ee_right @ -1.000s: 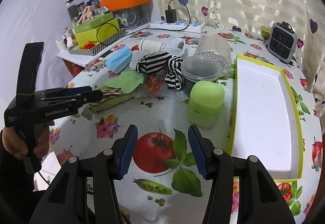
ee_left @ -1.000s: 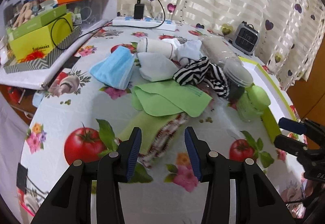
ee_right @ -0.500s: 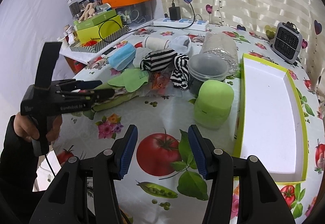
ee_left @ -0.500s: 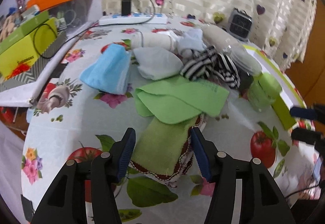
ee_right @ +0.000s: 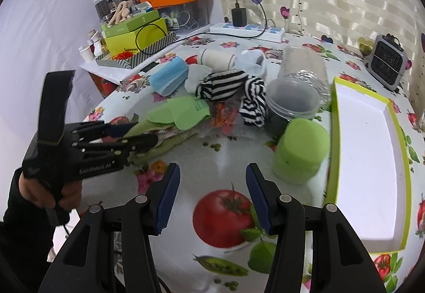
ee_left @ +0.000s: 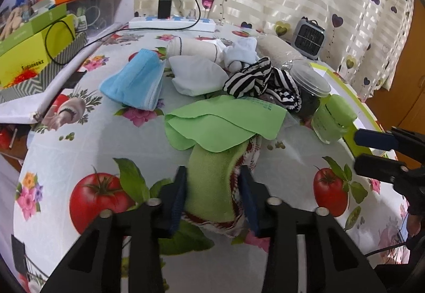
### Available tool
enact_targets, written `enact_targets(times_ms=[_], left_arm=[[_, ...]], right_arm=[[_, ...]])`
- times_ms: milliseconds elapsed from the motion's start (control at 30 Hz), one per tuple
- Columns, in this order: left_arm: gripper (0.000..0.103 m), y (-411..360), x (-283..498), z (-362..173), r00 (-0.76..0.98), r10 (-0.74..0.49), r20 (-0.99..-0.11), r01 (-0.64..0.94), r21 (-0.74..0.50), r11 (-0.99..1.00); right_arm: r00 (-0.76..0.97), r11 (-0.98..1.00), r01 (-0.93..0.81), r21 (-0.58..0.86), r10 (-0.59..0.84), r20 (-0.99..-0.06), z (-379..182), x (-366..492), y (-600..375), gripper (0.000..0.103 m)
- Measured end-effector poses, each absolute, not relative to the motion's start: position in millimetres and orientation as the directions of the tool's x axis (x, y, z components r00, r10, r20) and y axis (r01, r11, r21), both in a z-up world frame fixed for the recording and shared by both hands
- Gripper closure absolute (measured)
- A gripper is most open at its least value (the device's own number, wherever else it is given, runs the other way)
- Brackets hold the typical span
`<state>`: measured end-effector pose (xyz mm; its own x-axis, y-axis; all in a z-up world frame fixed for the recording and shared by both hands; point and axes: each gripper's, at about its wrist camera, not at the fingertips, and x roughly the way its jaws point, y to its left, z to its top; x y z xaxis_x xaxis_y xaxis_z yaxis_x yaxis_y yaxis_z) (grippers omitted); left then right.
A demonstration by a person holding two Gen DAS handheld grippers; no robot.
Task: Organize soft objects
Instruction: 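Move the left tool to the green cloth bundle and close on it, then grasp the light green cloth with the right tool while the left tool holds the bundle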
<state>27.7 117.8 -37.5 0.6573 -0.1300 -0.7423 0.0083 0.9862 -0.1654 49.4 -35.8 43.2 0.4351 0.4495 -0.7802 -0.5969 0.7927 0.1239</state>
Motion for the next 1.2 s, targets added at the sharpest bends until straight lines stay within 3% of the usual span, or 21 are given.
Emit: enact_targets(times_ms=[133, 533, 767, 833, 900, 1000, 1200], left_arm=[[0.08, 120, 18, -36, 0.658, -0.13, -0.742, -0.007, -0.179, 0.984], [0.081, 129, -23, -34, 0.646, -0.126, -0.753, -0.014, -0.177, 0.984], [0.081, 122, -27, -35, 0.635, -0.14, -0.76, 0.018, -0.166, 0.986], [0.081, 122, -26, -36, 0.633, -0.138, -0.762, 0.015, -0.166, 0.986], [0.08, 122, -25, -36, 0.632, -0.137, -0.763, 0.014, -0.166, 0.986], [0.079, 120, -22, -36, 0.631, -0.143, -0.763, 0.013, -0.174, 0.985], [0.076, 117, -16, -38, 0.627, -0.165, -0.761, 0.005, -0.208, 0.978]], right_arm=[[0.421, 0.772, -0.622, 0.13, 0.47, -0.776, 42, 55, -20, 0.05], [0.354, 0.69, -0.707, 0.154, 0.534, -0.768, 35, 78, 36, 0.05], [0.264, 0.654, -0.738, 0.165, 0.505, -0.822, 8, 87, 62, 0.05], [0.26, 0.65, -0.739, 0.178, 0.518, -0.815, 7, 85, 61, 0.059], [0.271, 0.643, -0.748, 0.165, 0.522, -0.809, 9, 82, 60, 0.095], [0.303, 0.645, -0.753, 0.128, 0.514, -0.802, 14, 78, 57, 0.1], [0.338, 0.662, -0.735, 0.149, 0.548, -0.765, 29, 78, 39, 0.101]])
